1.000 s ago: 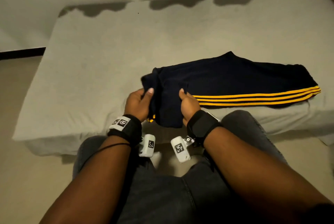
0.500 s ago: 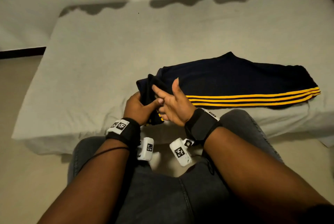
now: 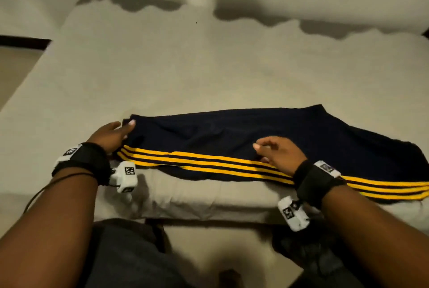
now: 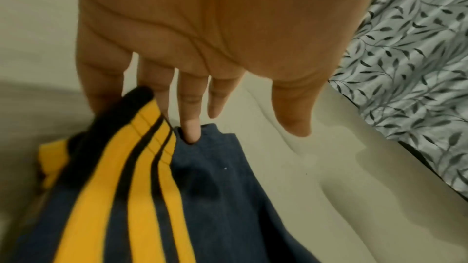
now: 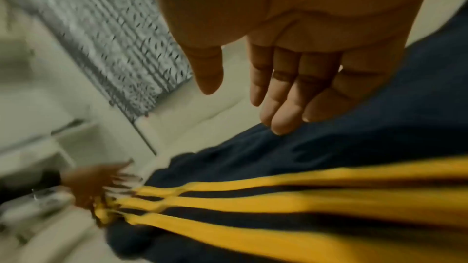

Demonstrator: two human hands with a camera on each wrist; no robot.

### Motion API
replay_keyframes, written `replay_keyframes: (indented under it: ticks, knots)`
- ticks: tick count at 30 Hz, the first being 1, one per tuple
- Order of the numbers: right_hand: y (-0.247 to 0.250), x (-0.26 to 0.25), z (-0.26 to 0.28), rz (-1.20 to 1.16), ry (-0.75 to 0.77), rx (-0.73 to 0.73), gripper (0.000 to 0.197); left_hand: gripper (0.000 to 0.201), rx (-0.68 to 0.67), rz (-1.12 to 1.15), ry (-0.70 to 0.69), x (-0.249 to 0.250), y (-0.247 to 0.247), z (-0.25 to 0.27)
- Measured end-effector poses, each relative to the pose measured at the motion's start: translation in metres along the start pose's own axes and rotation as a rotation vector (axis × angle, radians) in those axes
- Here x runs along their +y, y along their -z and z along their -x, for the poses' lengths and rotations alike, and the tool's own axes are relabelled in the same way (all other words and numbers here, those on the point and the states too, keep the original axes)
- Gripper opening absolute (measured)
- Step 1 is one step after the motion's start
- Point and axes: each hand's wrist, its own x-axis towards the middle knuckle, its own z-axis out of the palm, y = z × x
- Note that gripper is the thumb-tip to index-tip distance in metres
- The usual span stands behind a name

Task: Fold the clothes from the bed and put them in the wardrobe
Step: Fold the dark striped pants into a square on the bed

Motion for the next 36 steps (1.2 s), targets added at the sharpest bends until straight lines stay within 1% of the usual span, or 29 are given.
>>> replay_keyframes:
  ticks: [1, 3, 4, 6, 8, 9, 10, 11, 12, 13, 15, 17, 19, 20, 21, 22, 24, 25, 26, 27, 28, 29, 30, 31, 32, 33, 34, 35, 36]
  knots:
    - [0.011, -0.001, -0.021, 0.194, 0.022, 0.006, 0.033, 0.099, -0.005, -0.051, -0.004, 0.008, -0.007, 0.003]
    - [0.034, -0.006, -0.064, 0.531, 0.070, 0.090, 0.030, 0.083, 0.114, -0.133, -0.064, 0.021, -0.015, -0.002]
    - [0.046, -0.007, -0.083, 0.636, 0.097, 0.136, 0.031, 0.076, 0.148, -0.136, -0.094, 0.026, -0.019, -0.004]
    - [0.069, -0.006, -0.124, 0.771, 0.115, 0.176, 0.032, 0.067, 0.110, -0.200, -0.120, 0.032, -0.028, -0.009]
    - [0.087, 0.005, -0.154, 0.924, 0.087, 0.122, 0.031, 0.043, 0.077, -0.349, -0.142, 0.030, -0.036, -0.016]
    - [0.095, 0.012, -0.164, 1.004, 0.057, 0.065, 0.030, 0.030, 0.097, -0.394, -0.148, 0.030, -0.037, -0.017]
    - [0.101, 0.017, -0.172, 1.073, 0.028, 0.012, 0.027, 0.023, 0.128, -0.412, -0.154, 0.030, -0.037, -0.018]
    - [0.105, 0.020, -0.178, 1.113, 0.012, -0.016, 0.022, 0.023, 0.167, -0.404, -0.170, 0.029, -0.035, -0.020]
    - [0.110, 0.020, -0.183, 1.121, 0.018, -0.008, 0.016, 0.025, 0.209, -0.381, -0.176, 0.029, -0.031, -0.021]
    - [0.115, 0.021, -0.187, 1.100, 0.042, 0.026, 0.012, 0.029, 0.271, -0.347, -0.171, 0.026, -0.026, -0.024]
    - [0.126, 0.019, -0.191, 1.019, 0.077, 0.146, 0.013, 0.034, 0.391, -0.284, -0.139, 0.019, -0.016, -0.025]
    - [0.131, 0.019, -0.194, 0.945, 0.084, 0.239, 0.012, 0.037, 0.426, -0.284, -0.125, 0.012, -0.012, -0.026]
    - [0.126, 0.024, -0.196, 0.919, 0.056, 0.267, 0.011, 0.038, 0.407, -0.278, -0.126, 0.007, -0.015, -0.028]
    - [0.122, 0.027, -0.197, 0.901, 0.036, 0.281, 0.011, 0.041, 0.399, -0.269, -0.121, 0.008, -0.018, -0.028]
    - [0.118, 0.028, -0.197, 0.875, 0.024, 0.283, 0.013, 0.048, 0.385, -0.271, -0.098, 0.010, -0.019, -0.028]
    - [0.114, 0.029, -0.196, 0.870, 0.012, 0.267, 0.020, 0.061, 0.351, -0.267, -0.057, 0.014, -0.019, -0.026]
    - [0.108, 0.030, -0.193, 0.910, 0.014, 0.251, 0.046, 0.093, 0.279, -0.207, 0.050, 0.022, -0.016, -0.020]
    - [0.105, 0.028, -0.187, 0.940, 0.029, 0.283, 0.056, 0.101, 0.257, -0.192, 0.086, 0.025, -0.015, -0.017]
    - [0.098, 0.023, -0.177, 0.968, 0.066, 0.311, 0.059, 0.102, 0.244, -0.223, 0.108, 0.026, -0.015, -0.012]
    - [0.088, 0.018, -0.164, 0.946, 0.123, 0.314, 0.058, 0.099, 0.234, -0.283, 0.116, 0.026, -0.014, -0.008]
    - [0.076, 0.015, -0.148, 0.894, 0.182, 0.283, 0.054, 0.093, 0.204, -0.324, 0.122, 0.027, -0.012, -0.001]
    - [0.064, 0.015, -0.131, 0.846, 0.218, 0.217, 0.051, 0.083, 0.144, -0.322, 0.122, 0.025, -0.012, 0.004]
    - [0.051, 0.017, -0.110, 0.822, 0.210, 0.122, 0.053, 0.069, 0.053, -0.270, 0.128, 0.022, -0.010, 0.011]
    - [0.038, 0.022, -0.090, 0.819, 0.177, 0.020, 0.061, 0.054, -0.069, -0.199, 0.150, 0.017, -0.009, 0.020]
    - [0.027, 0.028, -0.070, 0.851, 0.137, -0.064, 0.074, 0.043, -0.166, -0.166, 0.160, 0.013, -0.007, 0.031]
    - [0.017, 0.035, -0.056, 0.907, 0.112, -0.119, 0.087, 0.037, -0.222, -0.206, 0.146, 0.005, -0.005, 0.034]
    - [0.010, 0.043, -0.049, 0.975, 0.098, -0.140, 0.096, 0.036, -0.237, -0.270, 0.114, -0.003, -0.004, 0.035]
    - [0.003, 0.047, -0.043, 1.026, 0.101, -0.127, 0.097, 0.036, -0.212, -0.304, 0.062, -0.011, -0.004, 0.038]
    - [-0.002, 0.048, -0.040, 1.044, 0.122, -0.093, 0.091, 0.035, -0.159, -0.298, 0.012, -0.015, -0.006, 0.042]
